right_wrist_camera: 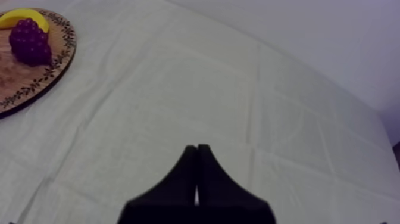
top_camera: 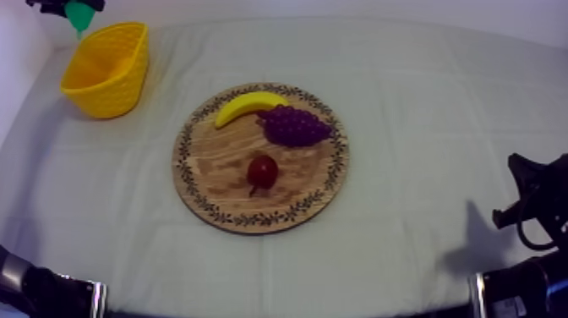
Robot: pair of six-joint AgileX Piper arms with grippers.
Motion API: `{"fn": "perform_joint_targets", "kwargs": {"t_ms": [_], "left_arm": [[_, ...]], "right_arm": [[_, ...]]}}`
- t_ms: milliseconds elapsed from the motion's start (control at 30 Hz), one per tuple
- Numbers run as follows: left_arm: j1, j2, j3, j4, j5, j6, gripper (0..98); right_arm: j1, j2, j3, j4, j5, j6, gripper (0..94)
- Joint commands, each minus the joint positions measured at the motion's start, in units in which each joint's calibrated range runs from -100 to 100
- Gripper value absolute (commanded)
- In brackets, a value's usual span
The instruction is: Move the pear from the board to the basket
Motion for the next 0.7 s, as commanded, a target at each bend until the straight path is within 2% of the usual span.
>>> {"fn": "perform_joint_targets", "kwargs": {"t_ms": [0,667], "left_arm": [[-0.1,0.5,-0.2,0.08,0.0,-0.1,44.7],[-3.5,15.3,-4.7,0.47,-1.5,-2.6,44.8]], "right_arm": [[0.0,0.0,0.0,0.0,0.0,0.0,0.4],[0.0,0.0,0.0,0.0,0.0,0.0,0.4]]}}
